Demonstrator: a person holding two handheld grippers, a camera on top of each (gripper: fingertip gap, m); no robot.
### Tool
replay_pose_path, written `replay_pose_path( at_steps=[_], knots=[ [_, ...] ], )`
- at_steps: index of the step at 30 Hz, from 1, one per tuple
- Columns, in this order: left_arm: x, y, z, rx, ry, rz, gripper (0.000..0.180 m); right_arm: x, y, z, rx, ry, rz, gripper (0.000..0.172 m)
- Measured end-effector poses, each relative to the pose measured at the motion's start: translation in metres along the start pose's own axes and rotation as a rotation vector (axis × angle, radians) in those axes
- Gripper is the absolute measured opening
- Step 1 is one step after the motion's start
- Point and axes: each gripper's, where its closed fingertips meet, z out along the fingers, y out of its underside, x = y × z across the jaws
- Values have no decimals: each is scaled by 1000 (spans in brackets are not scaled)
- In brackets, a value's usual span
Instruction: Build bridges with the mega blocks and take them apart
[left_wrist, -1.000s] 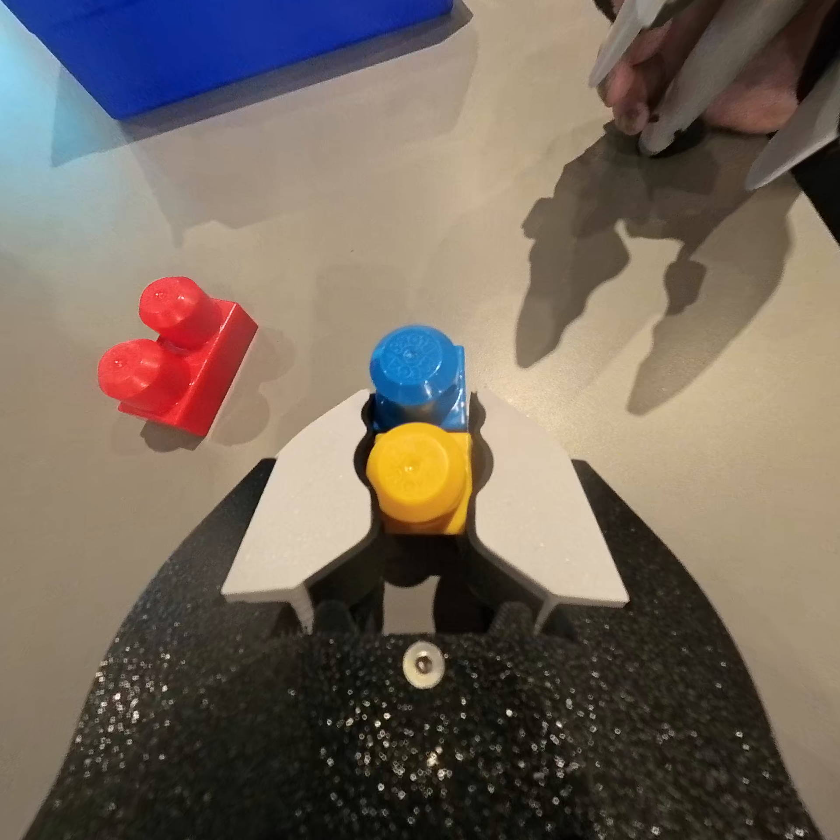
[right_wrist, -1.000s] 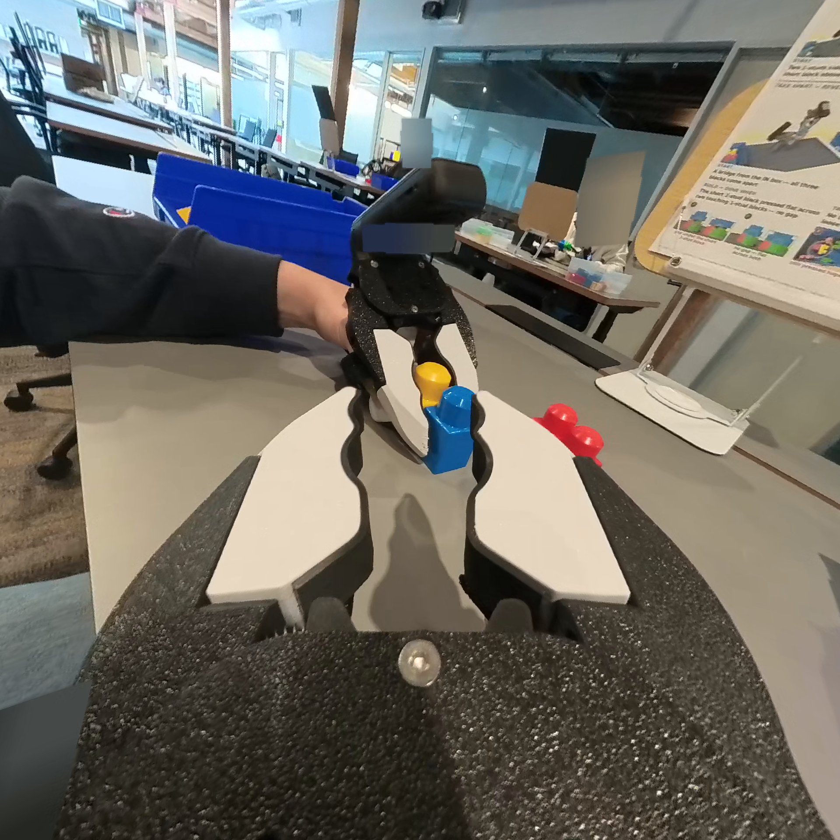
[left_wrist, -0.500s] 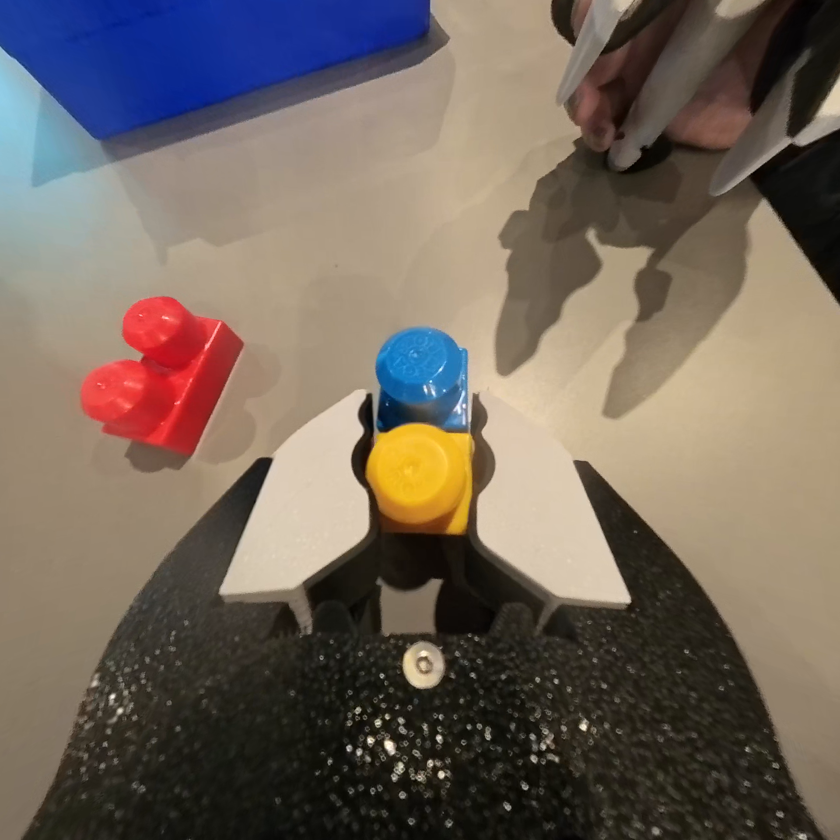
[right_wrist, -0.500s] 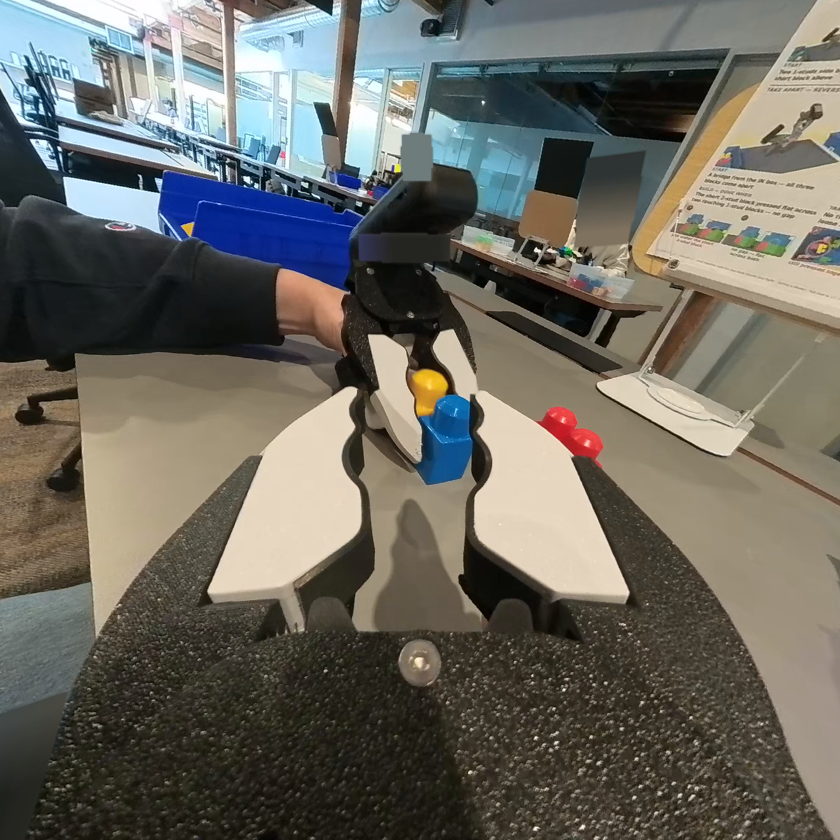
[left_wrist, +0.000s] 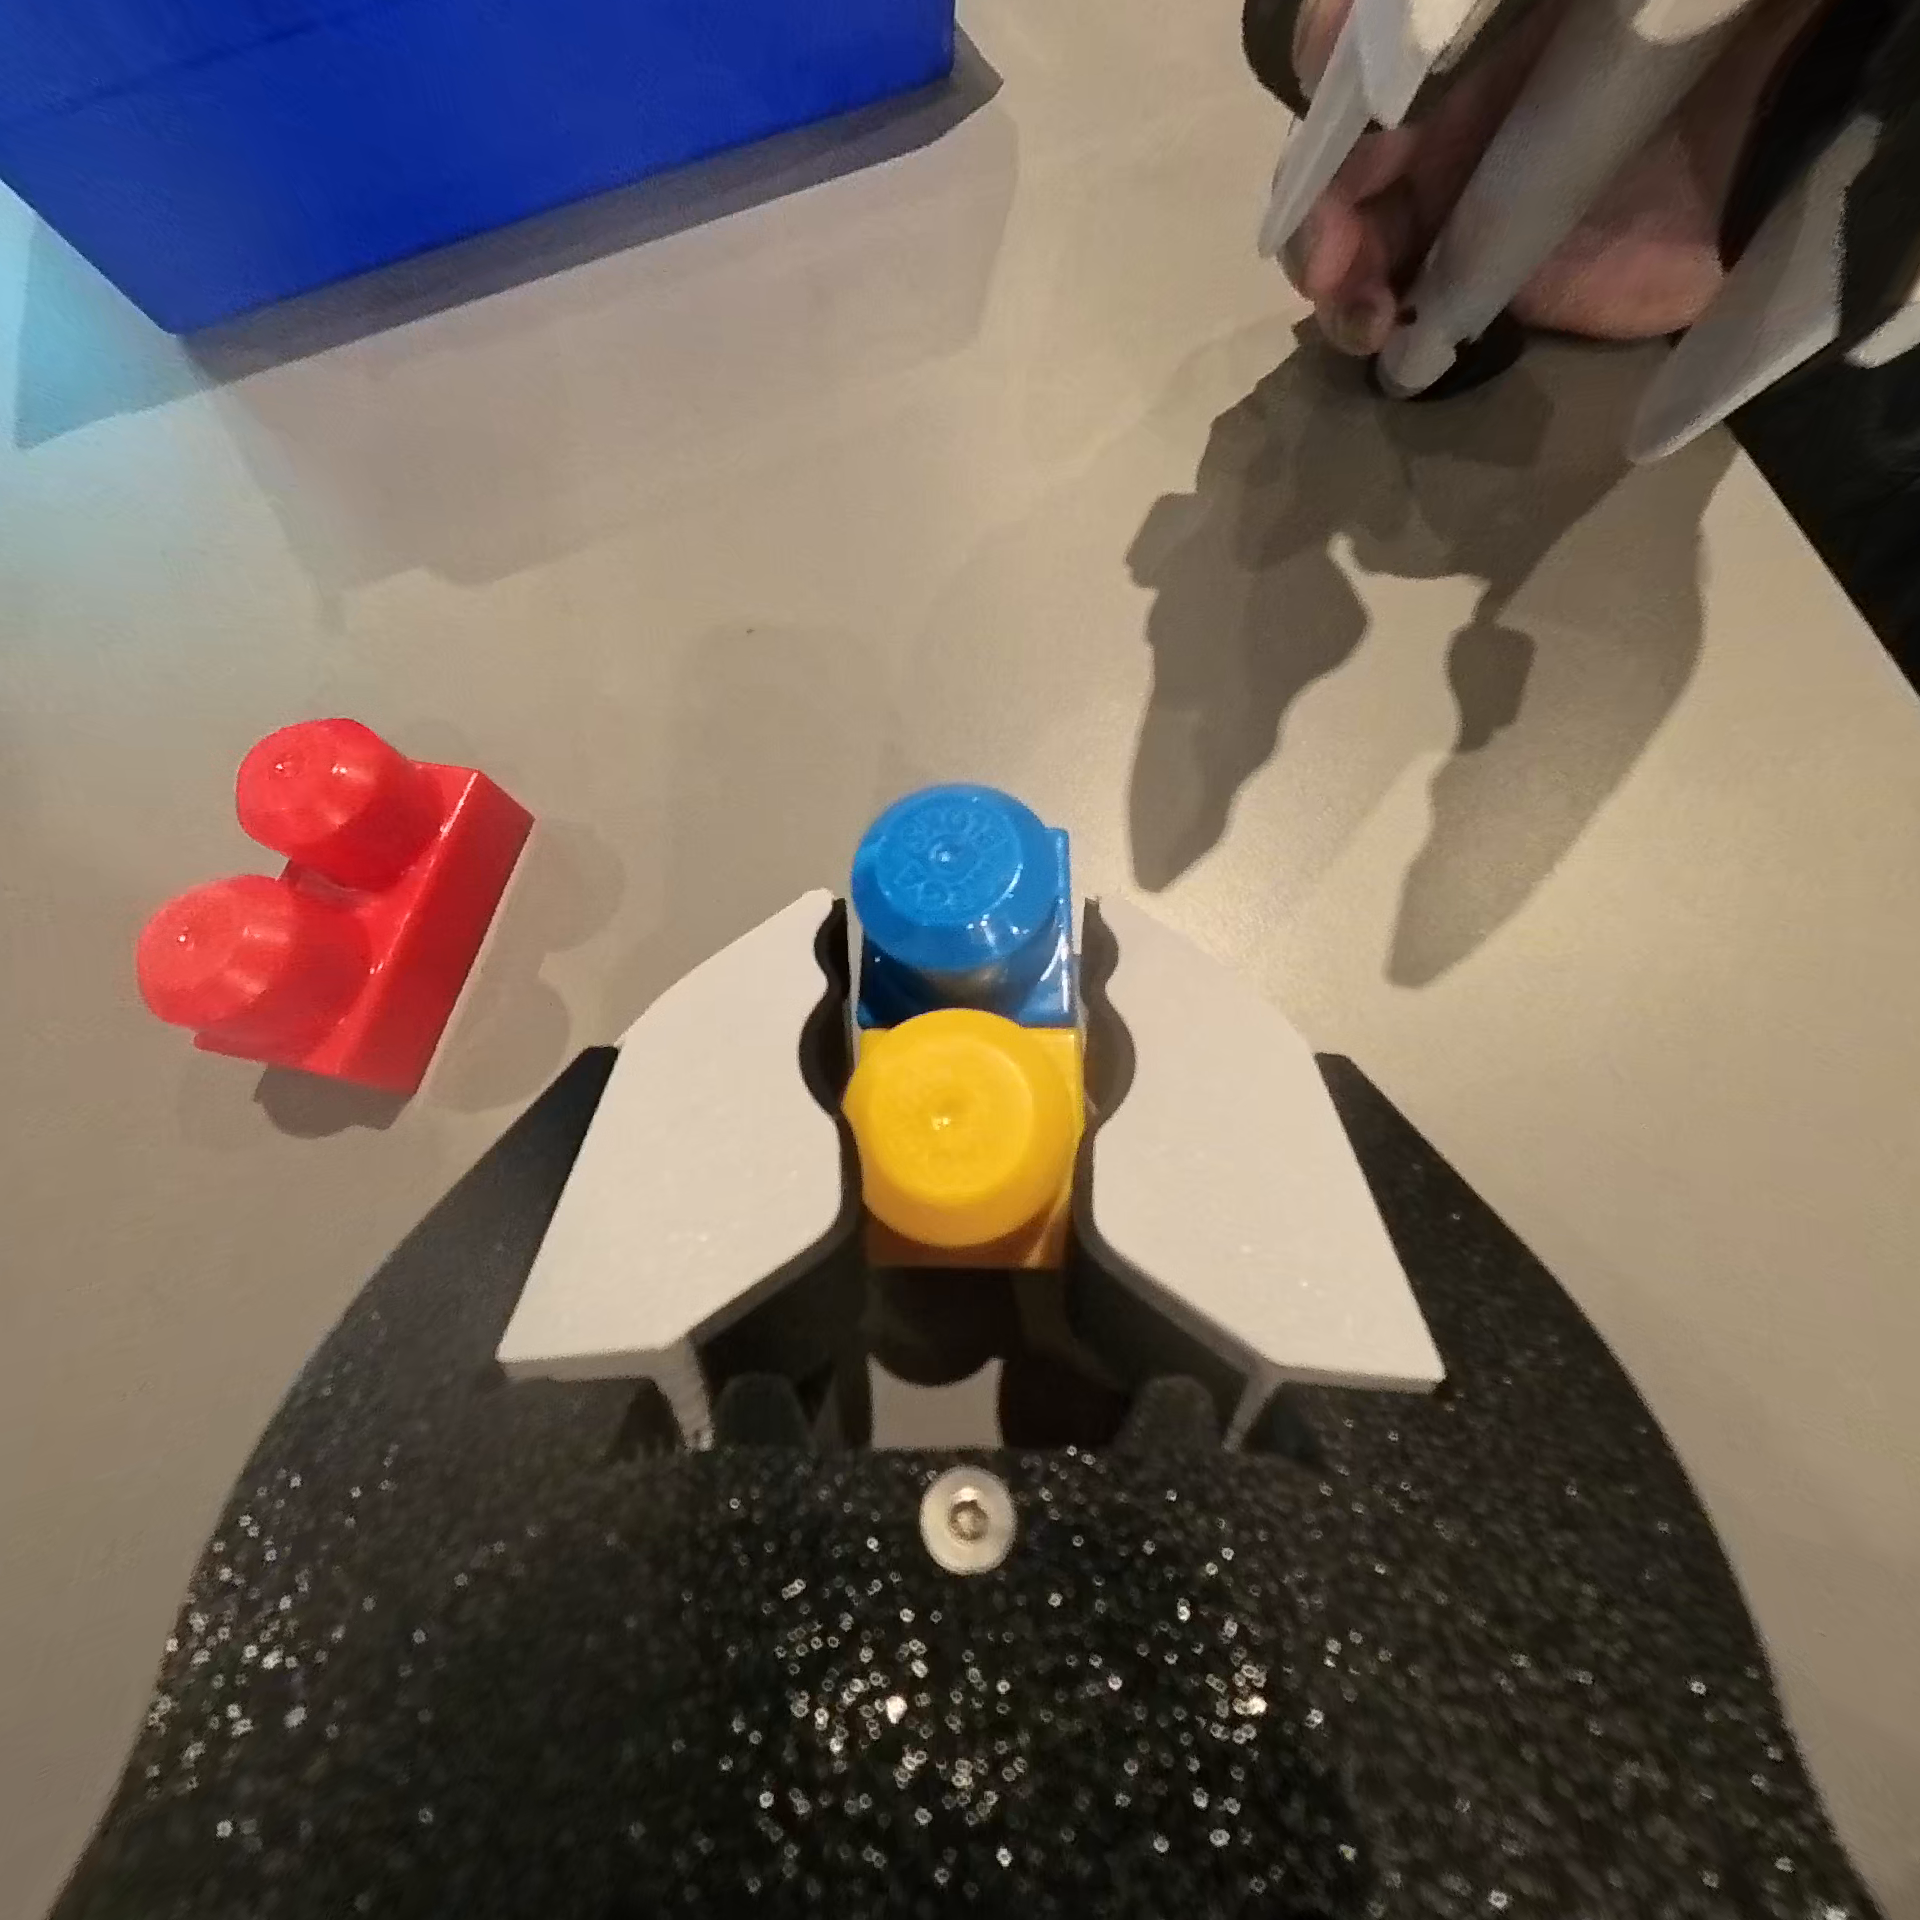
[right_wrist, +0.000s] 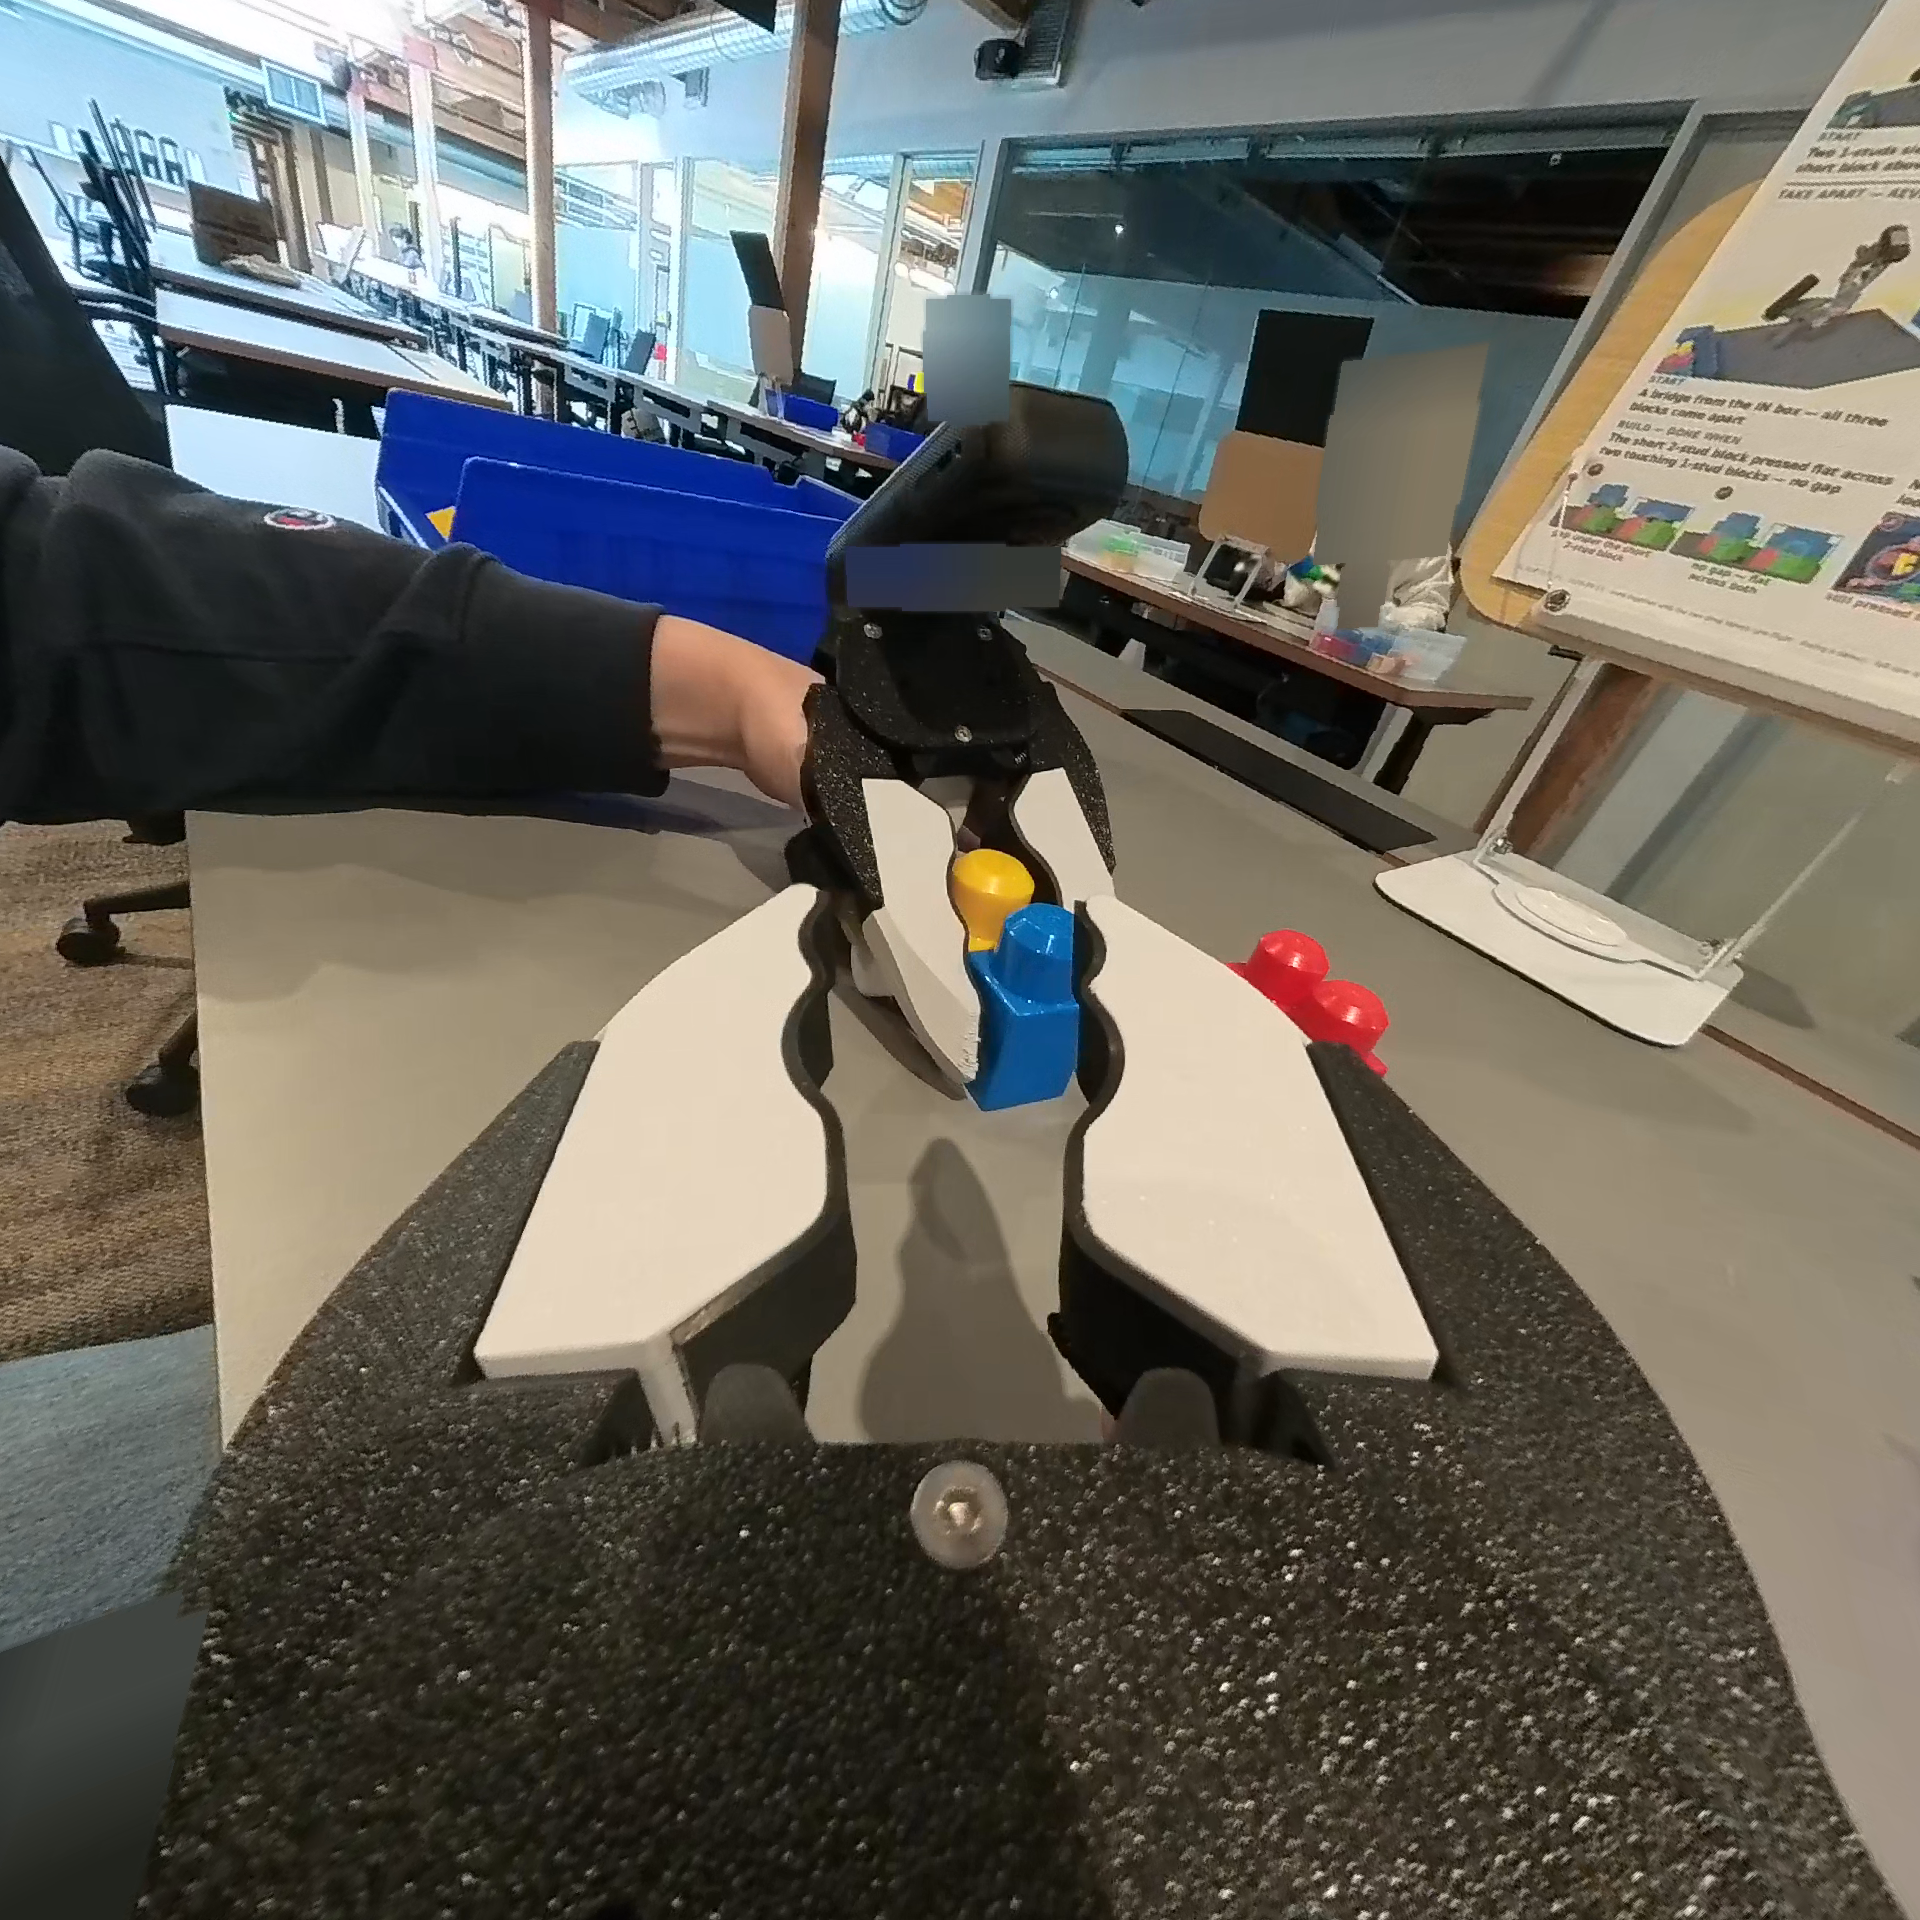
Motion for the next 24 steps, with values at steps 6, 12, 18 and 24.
replay_pose_path(
  at_steps=[6, 12, 18, 24],
  knots=[
    [0, 0, 0, -1, 0, -7, 40, 1, -1, -3, 10, 2, 3, 43],
    [-3, -1, -1, -1, -26, -2, 39, 3, 1, -1, 7, 2, 0, 43],
    [-6, -1, -6, 3, -36, -28, 39, 1, 0, -3, 8, 3, 1, 43],
    [1, 0, -3, -1, 8, -27, 38, 0, -3, -3, 2, 5, 0, 43]
  ],
)
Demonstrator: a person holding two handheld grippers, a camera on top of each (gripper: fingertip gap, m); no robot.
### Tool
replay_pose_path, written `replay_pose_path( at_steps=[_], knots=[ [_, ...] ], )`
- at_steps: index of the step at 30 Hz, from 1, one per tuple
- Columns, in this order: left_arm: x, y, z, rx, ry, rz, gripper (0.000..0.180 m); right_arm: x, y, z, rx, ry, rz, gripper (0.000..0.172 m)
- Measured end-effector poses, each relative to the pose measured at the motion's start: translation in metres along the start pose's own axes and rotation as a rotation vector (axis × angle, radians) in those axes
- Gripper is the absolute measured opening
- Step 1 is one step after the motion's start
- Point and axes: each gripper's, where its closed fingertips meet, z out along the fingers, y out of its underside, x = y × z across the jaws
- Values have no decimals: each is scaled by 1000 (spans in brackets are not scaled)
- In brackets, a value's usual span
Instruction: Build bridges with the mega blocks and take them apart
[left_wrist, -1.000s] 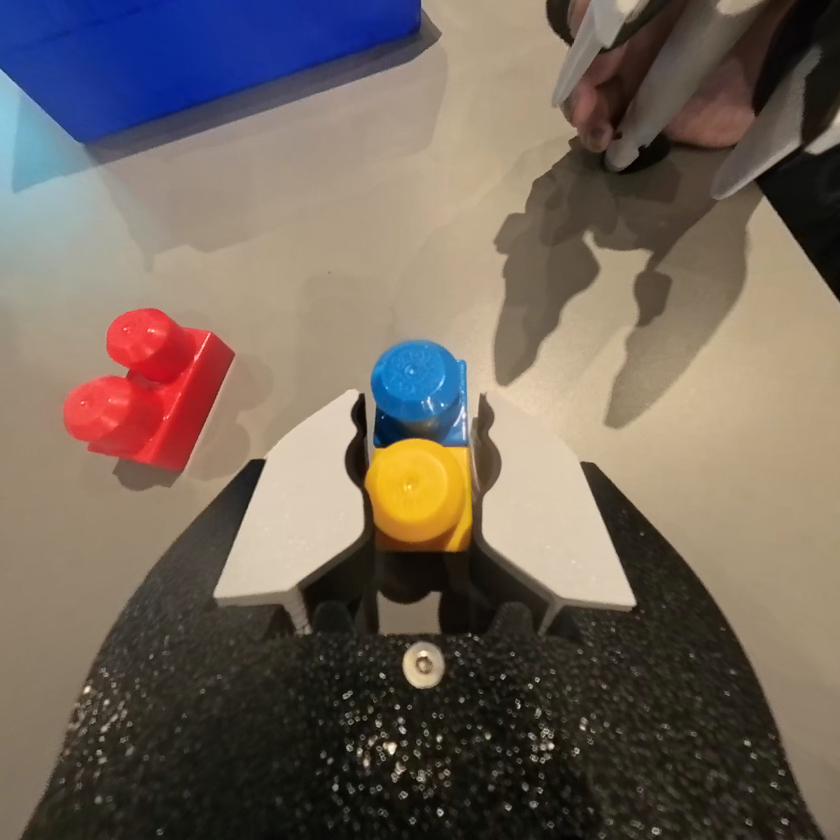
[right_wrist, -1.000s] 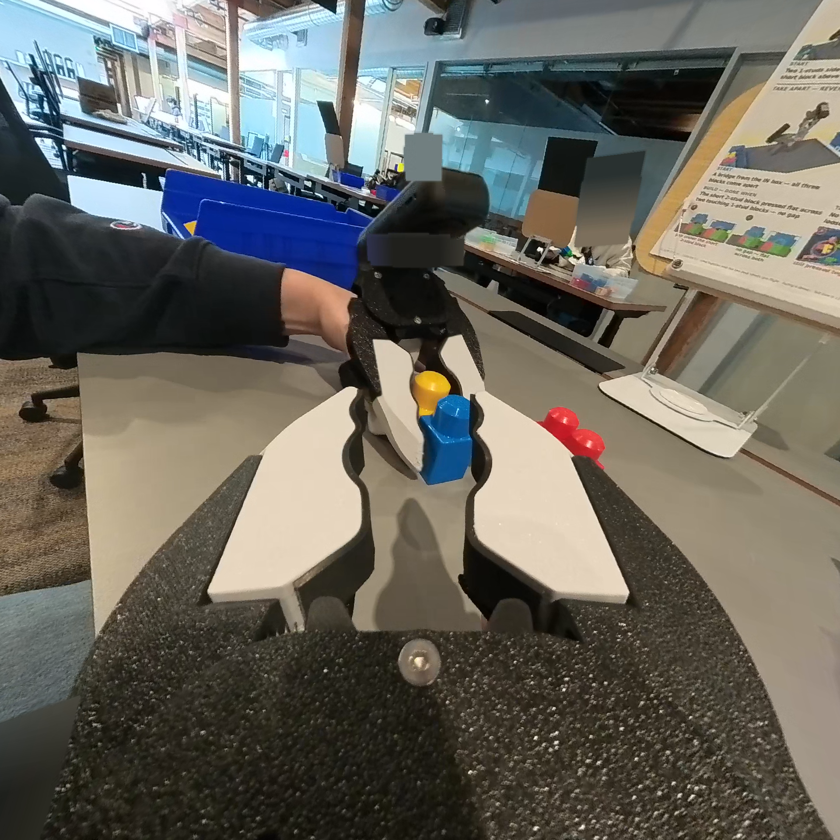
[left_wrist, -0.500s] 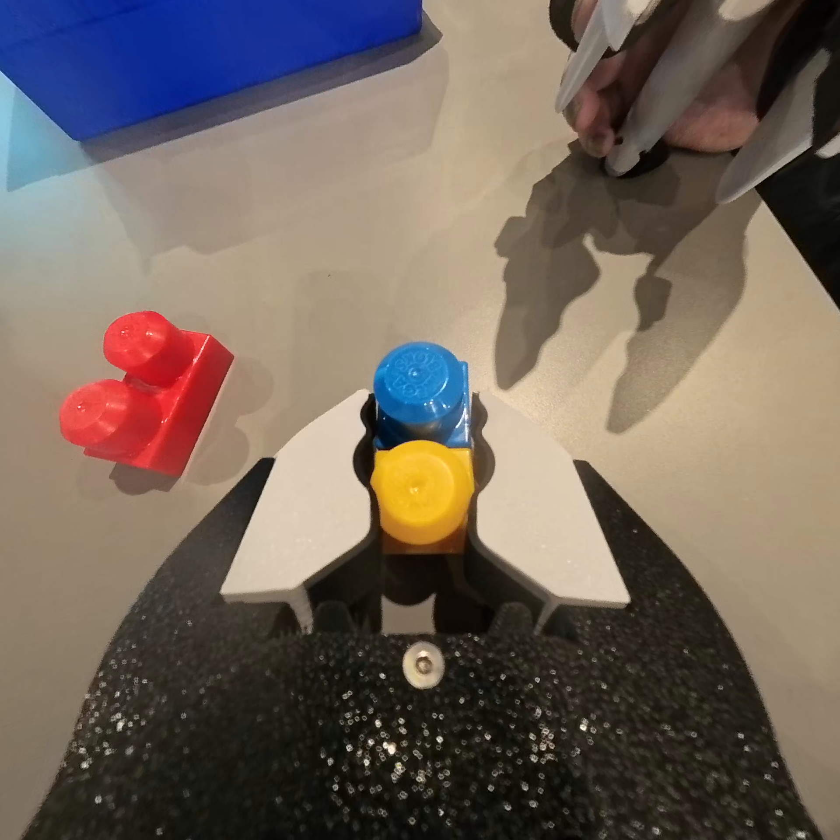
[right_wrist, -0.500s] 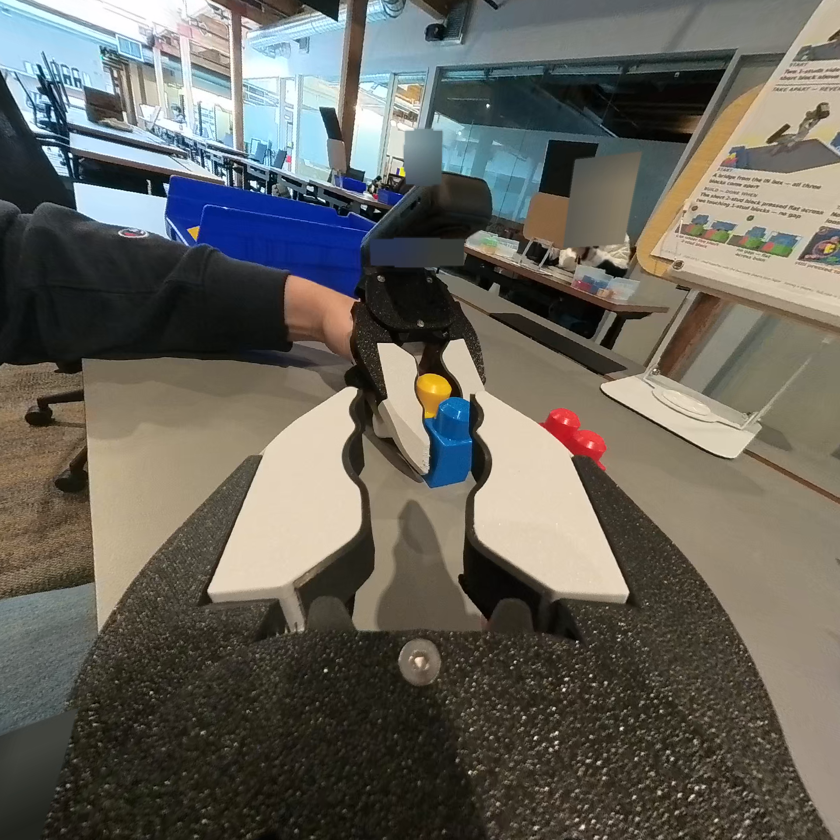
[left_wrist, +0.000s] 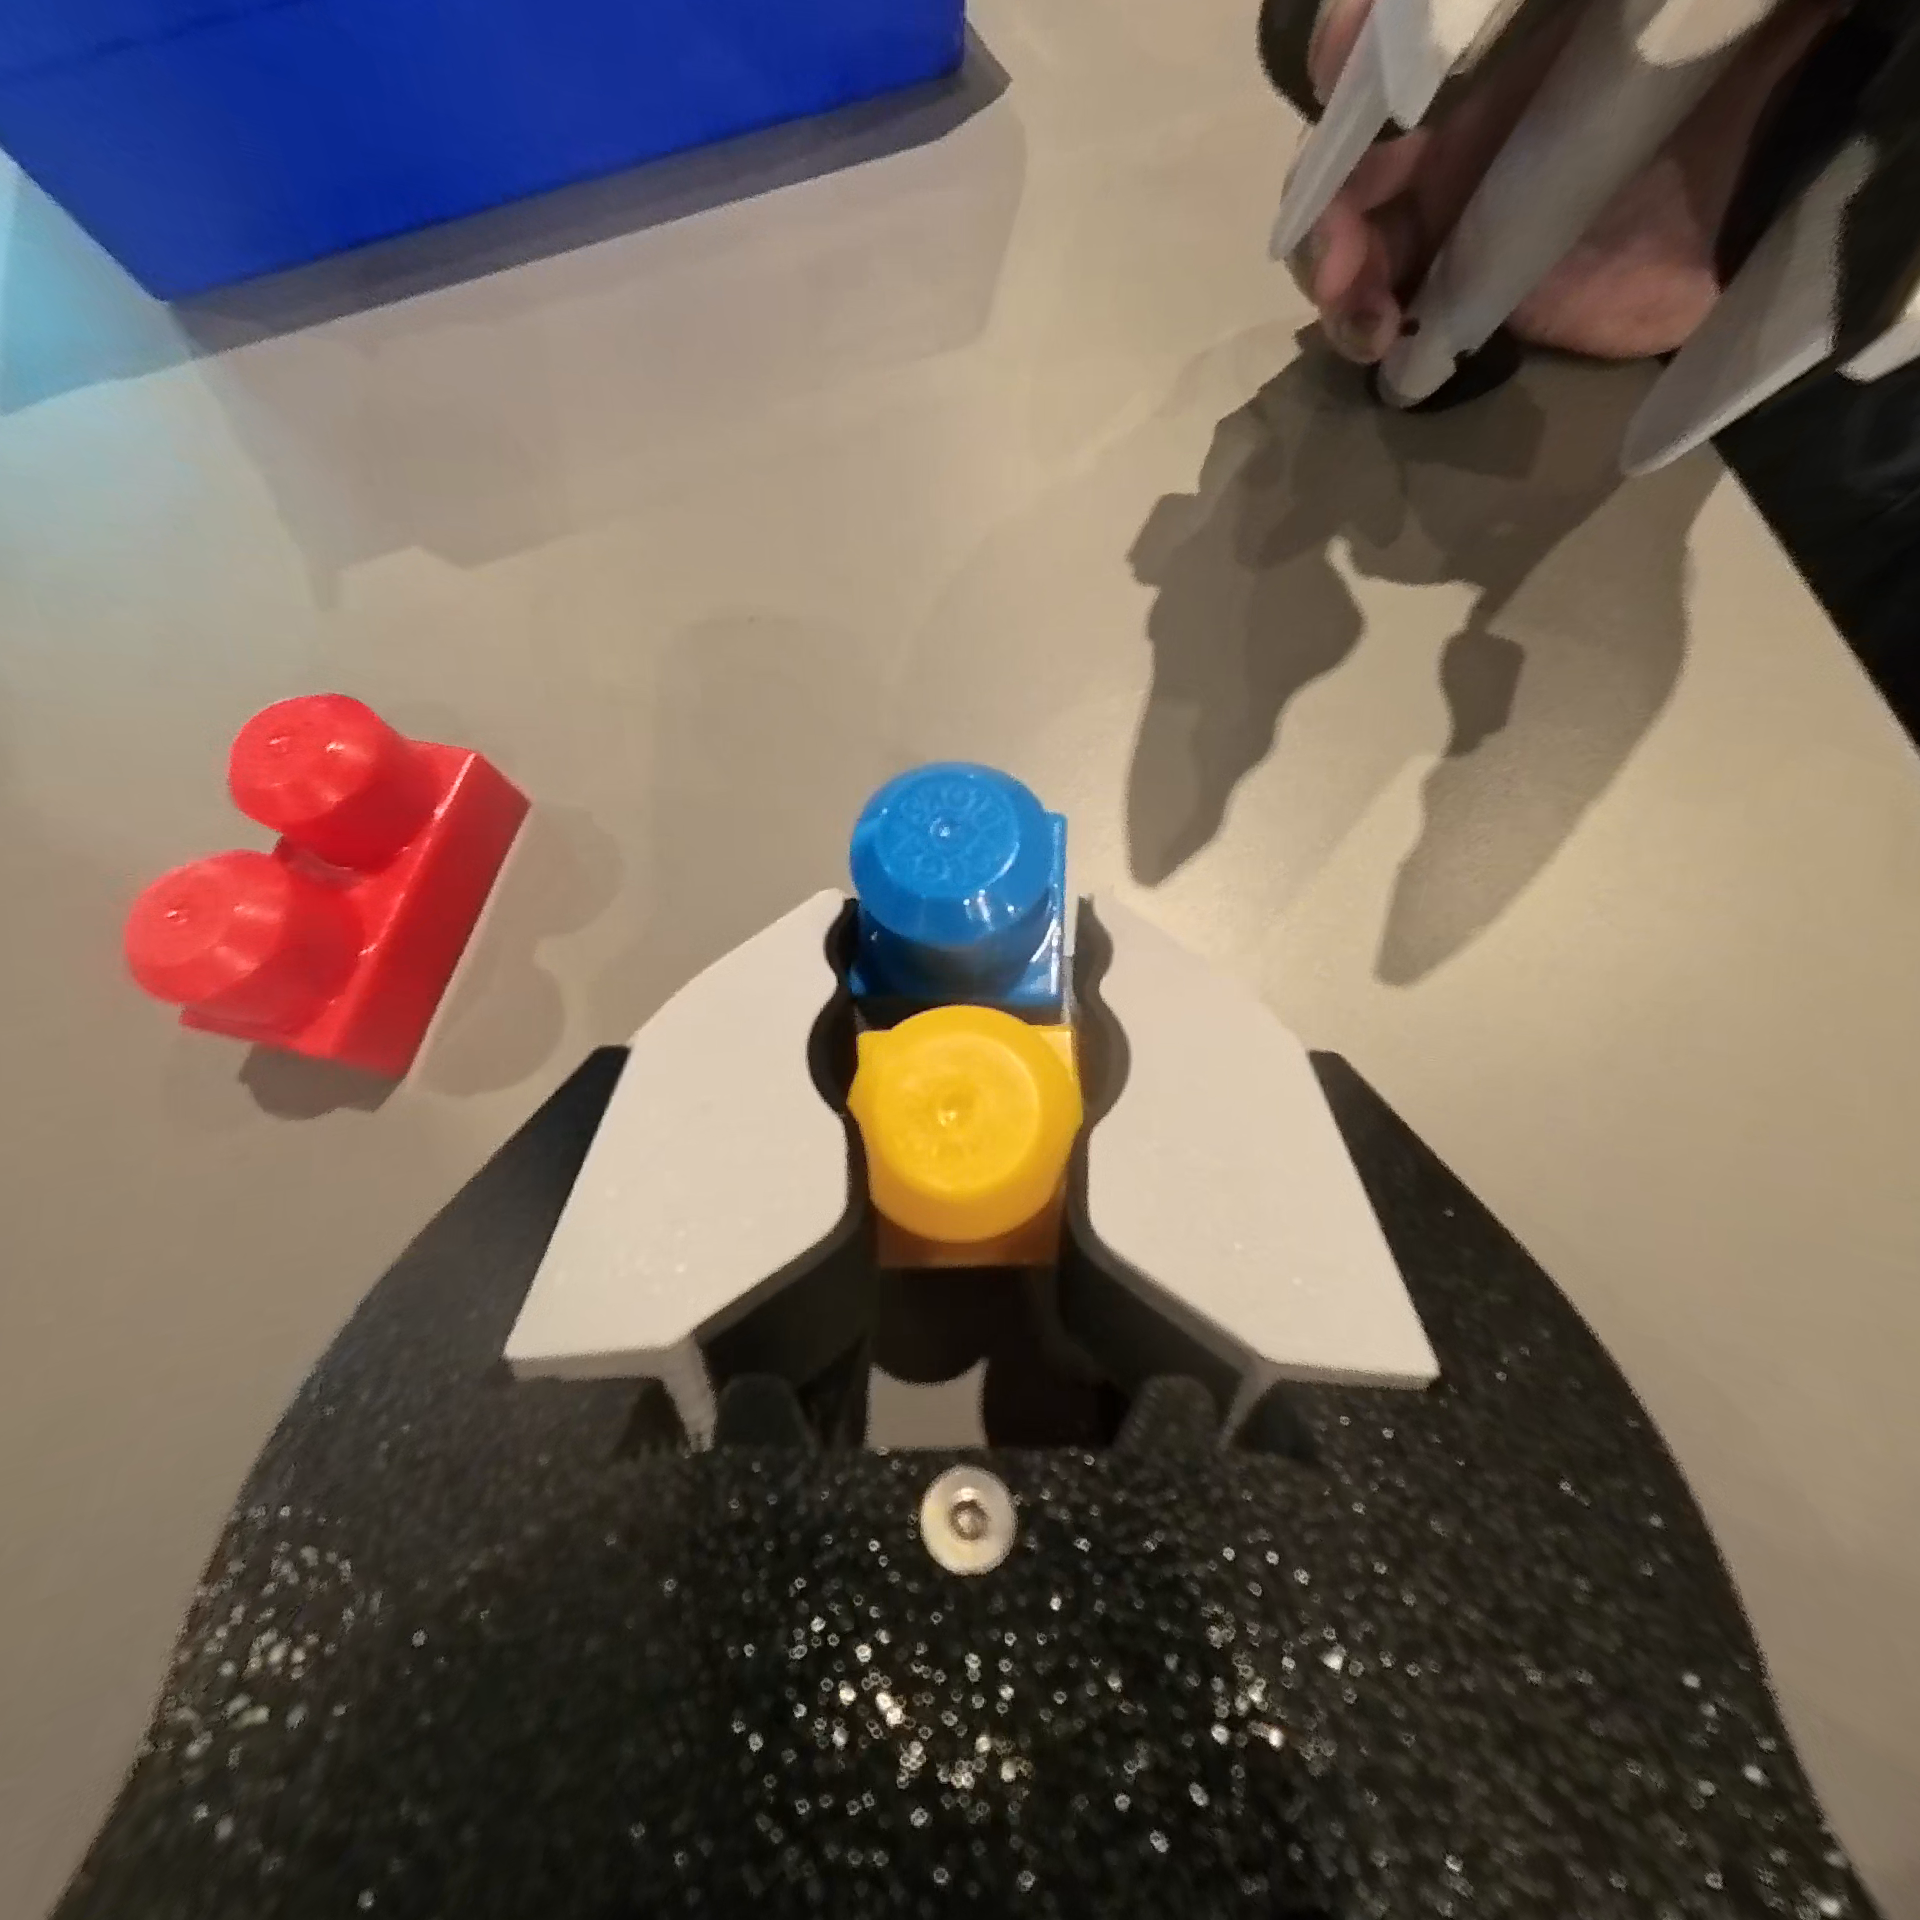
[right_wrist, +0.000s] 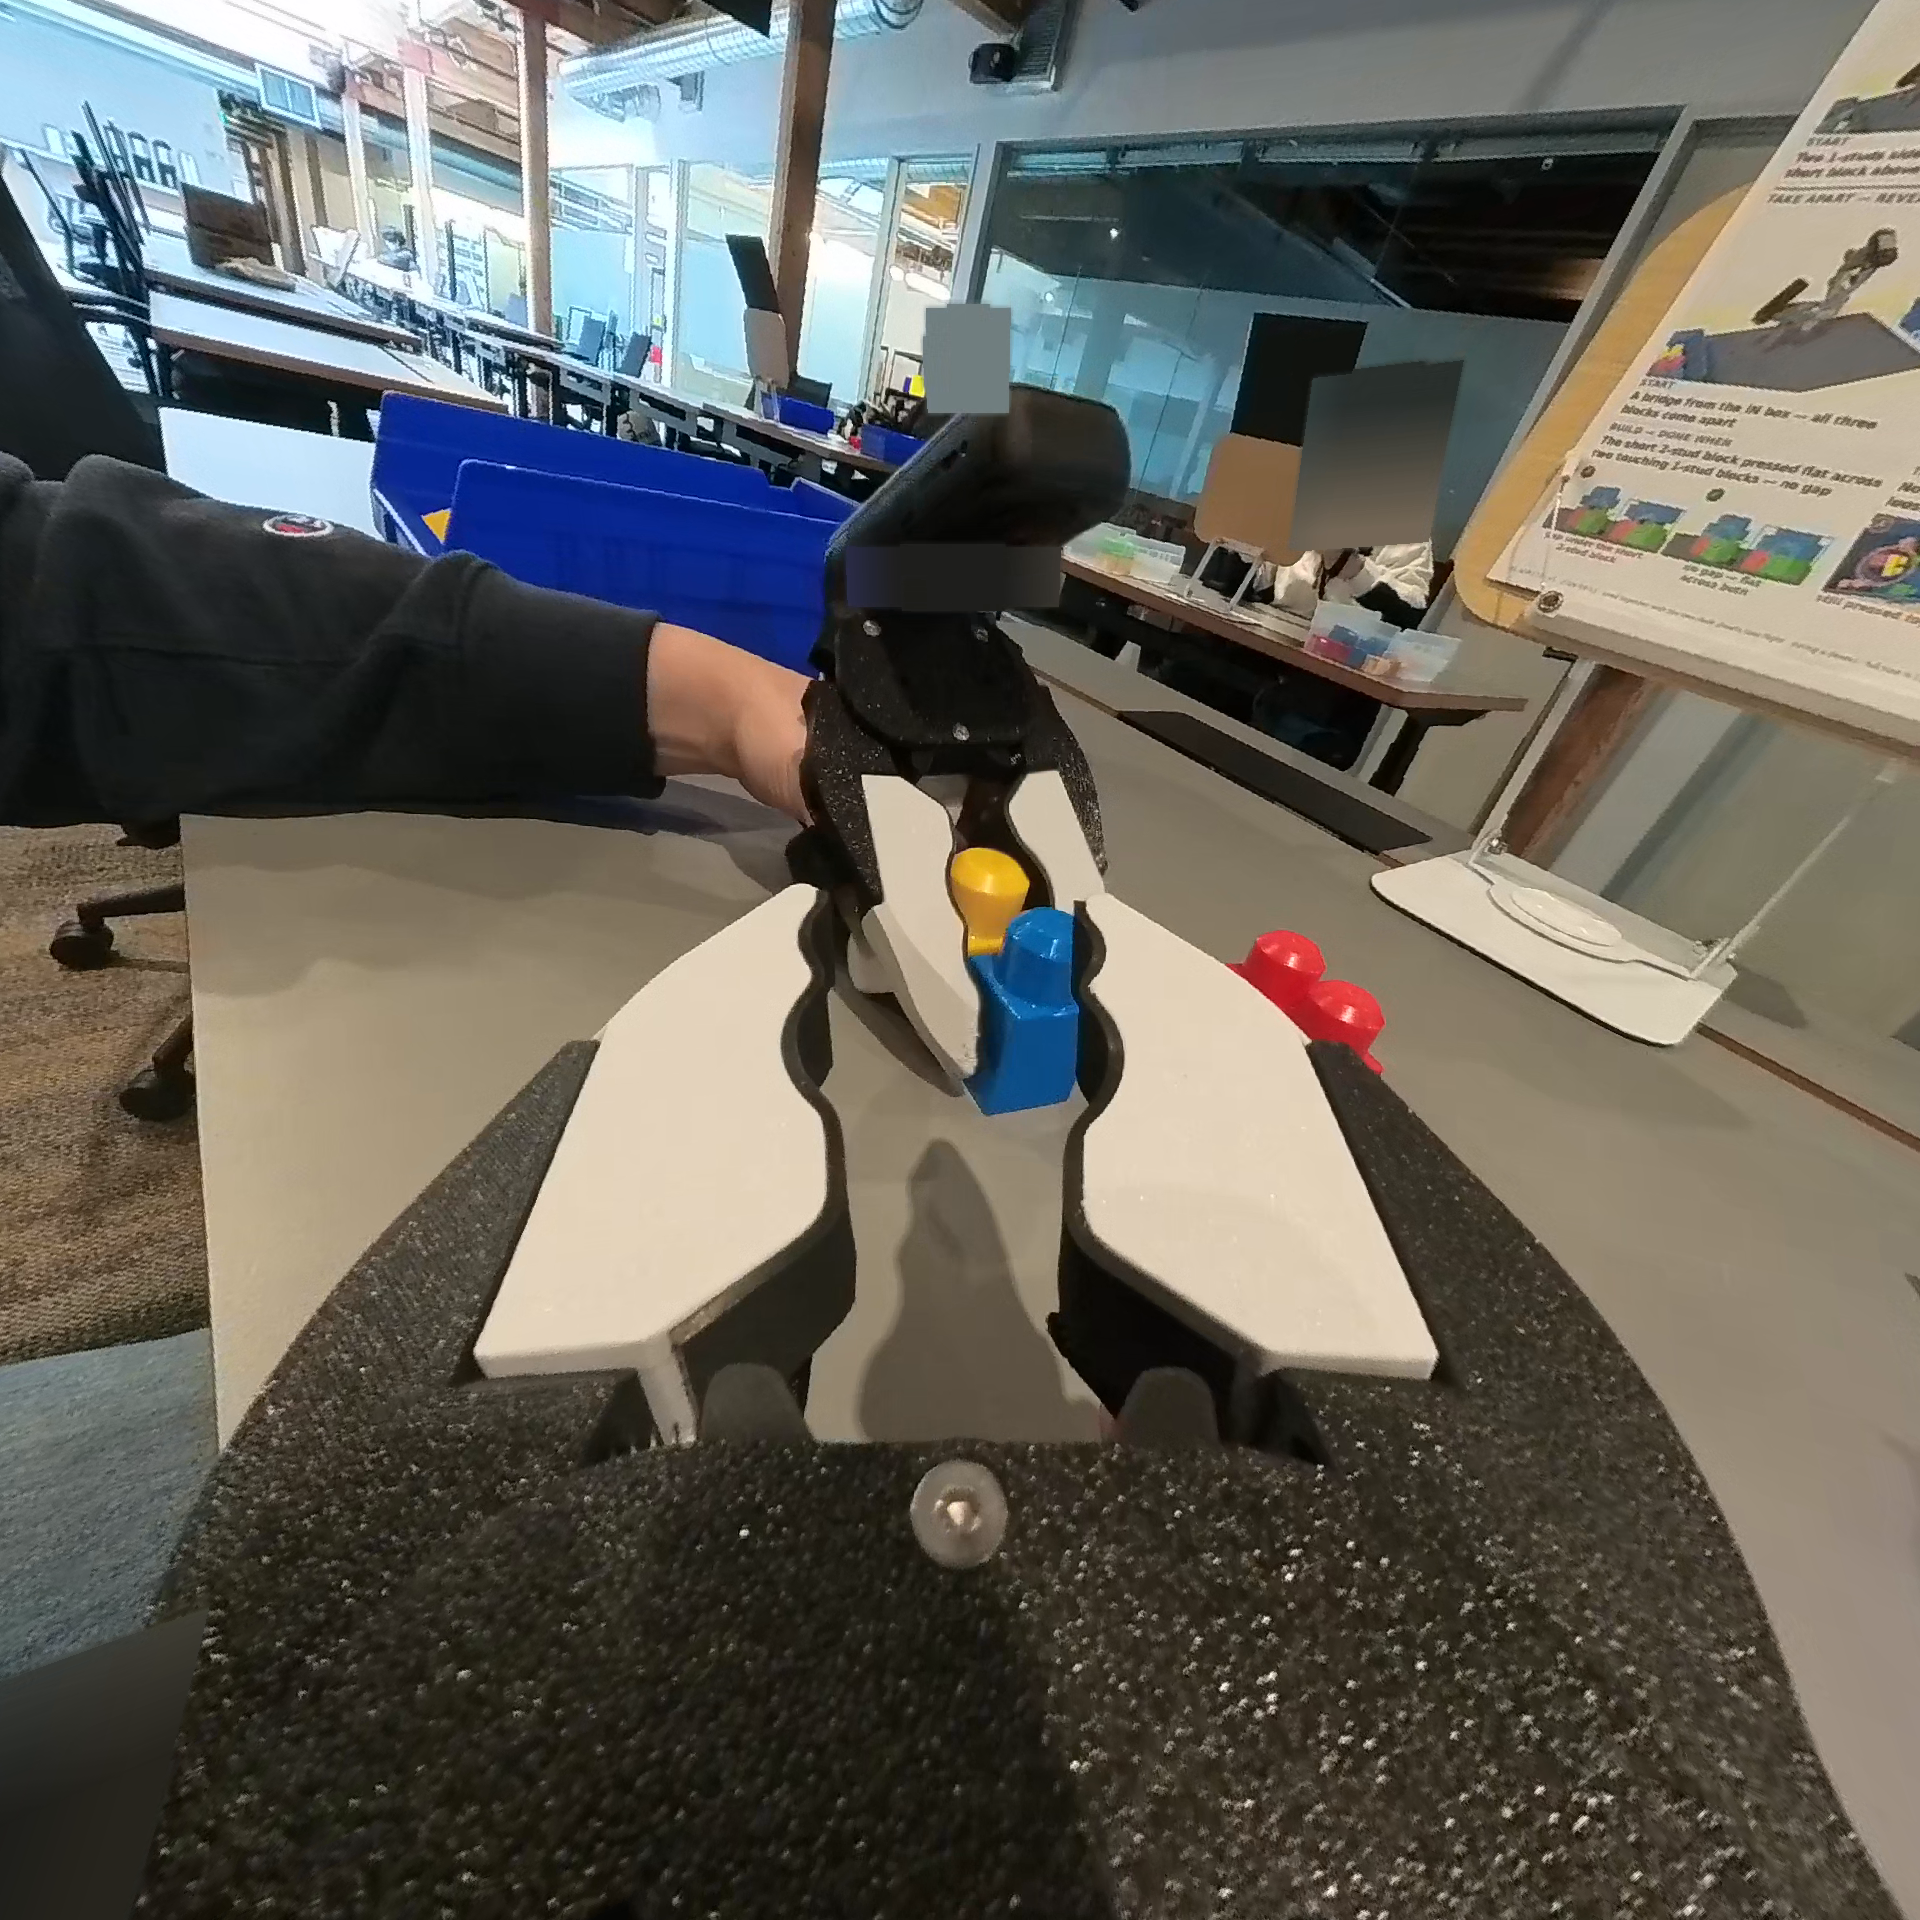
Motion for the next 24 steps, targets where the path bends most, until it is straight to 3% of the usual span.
replay_pose_path(
  at_steps=[6, 12, 16, 24],
  knots=[
    [4, -2, -1, 13, 7, 30, 40, 3, 4, 5, -26, -8, 7, 43],
    [6, 4, -26, -11, -23, 36, 58, 3, 28, 5, -204, -56, -44, 46],
    [3, 20, -41, -80, -59, 53, 51, 13, 55, 15, -400, -87, -80, 41],
    [0, 29, -49, -93, -57, 13, 37, 25, 75, 30, -553, -159, -32, 26]
  ],
)
